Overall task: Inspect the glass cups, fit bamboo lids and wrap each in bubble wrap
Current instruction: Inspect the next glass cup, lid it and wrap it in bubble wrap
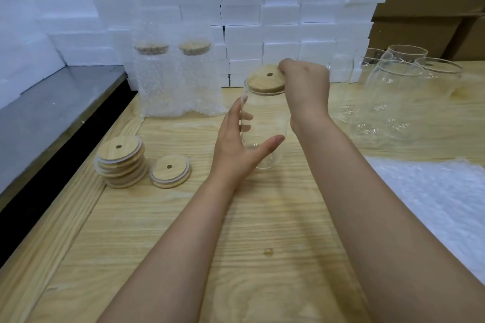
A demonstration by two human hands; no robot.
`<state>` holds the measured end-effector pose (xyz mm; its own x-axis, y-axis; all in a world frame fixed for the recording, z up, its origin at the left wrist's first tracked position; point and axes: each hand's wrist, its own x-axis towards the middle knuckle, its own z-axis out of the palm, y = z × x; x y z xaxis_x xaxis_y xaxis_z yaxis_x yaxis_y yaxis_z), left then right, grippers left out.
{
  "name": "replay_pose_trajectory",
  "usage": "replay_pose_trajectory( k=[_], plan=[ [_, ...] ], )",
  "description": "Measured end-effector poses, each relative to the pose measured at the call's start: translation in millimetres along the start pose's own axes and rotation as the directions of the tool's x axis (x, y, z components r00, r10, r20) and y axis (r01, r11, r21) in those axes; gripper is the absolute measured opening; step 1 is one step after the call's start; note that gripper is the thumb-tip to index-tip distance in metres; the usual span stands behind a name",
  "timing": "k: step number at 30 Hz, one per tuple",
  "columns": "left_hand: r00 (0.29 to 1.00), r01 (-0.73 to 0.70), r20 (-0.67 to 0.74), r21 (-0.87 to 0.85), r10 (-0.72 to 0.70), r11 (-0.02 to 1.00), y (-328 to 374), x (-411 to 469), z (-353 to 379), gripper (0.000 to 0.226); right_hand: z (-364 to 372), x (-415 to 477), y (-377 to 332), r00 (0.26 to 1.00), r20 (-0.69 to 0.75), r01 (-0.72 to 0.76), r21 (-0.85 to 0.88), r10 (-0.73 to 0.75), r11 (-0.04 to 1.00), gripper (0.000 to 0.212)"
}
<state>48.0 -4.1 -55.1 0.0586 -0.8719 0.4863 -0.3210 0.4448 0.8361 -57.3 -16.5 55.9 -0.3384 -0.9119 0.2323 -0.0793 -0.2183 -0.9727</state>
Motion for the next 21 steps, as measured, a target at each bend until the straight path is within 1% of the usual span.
replay_pose_trajectory(
  k=[1,3,4,6,9,12,14,17,19,21],
  plan=[
    [1.000,-0.002,0.000,-0.001,0.002,1.000,1,0,0,0.101,0,1,2,0.998,0.000,-0.058,0.044,0.058,0.997,0.045],
    [0.999,-0.034,-0.004,-0.013,0.034,0.999,3,0,-1,0.100,0,0,5,0.991,0.038,-0.129,0.085,0.126,0.988,0.020],
    [0.998,-0.061,-0.006,-0.012,0.060,0.998,5,0,-1,0.102,2,-1,7,0.991,0.061,-0.127,0.088,0.122,0.988,0.019],
    [0.994,-0.110,-0.002,0.000,0.110,0.994,12,1,-2,0.104,4,-2,8,0.993,0.077,-0.092,0.091,0.085,0.992,0.026],
    [0.979,-0.206,0.008,0.032,0.205,0.978,20,5,-6,0.104,4,-1,8,0.994,0.090,-0.075,0.075,0.068,0.994,0.027],
    [0.963,-0.270,0.011,0.036,0.270,0.962,25,8,-8,0.090,1,0,11,0.992,0.109,-0.064,0.055,0.057,0.996,0.027],
    [0.966,-0.256,-0.008,0.018,0.257,0.966,28,9,-7,0.080,1,-1,12,0.990,0.125,-0.081,0.082,0.070,0.993,0.026],
    [0.974,-0.226,-0.034,0.006,0.226,0.974,30,10,-7,0.077,1,-2,10,0.990,0.125,-0.079,0.062,0.071,0.995,0.026],
    [0.976,-0.215,-0.027,0.009,0.215,0.977,29,8,-7,0.080,2,-2,11,0.989,0.132,-0.073,0.050,0.066,0.996,0.026],
    [0.979,-0.200,0.028,0.016,0.200,0.980,24,3,-6,0.093,1,-2,10,0.988,0.144,-0.069,0.033,0.064,0.997,0.026]
  ],
)
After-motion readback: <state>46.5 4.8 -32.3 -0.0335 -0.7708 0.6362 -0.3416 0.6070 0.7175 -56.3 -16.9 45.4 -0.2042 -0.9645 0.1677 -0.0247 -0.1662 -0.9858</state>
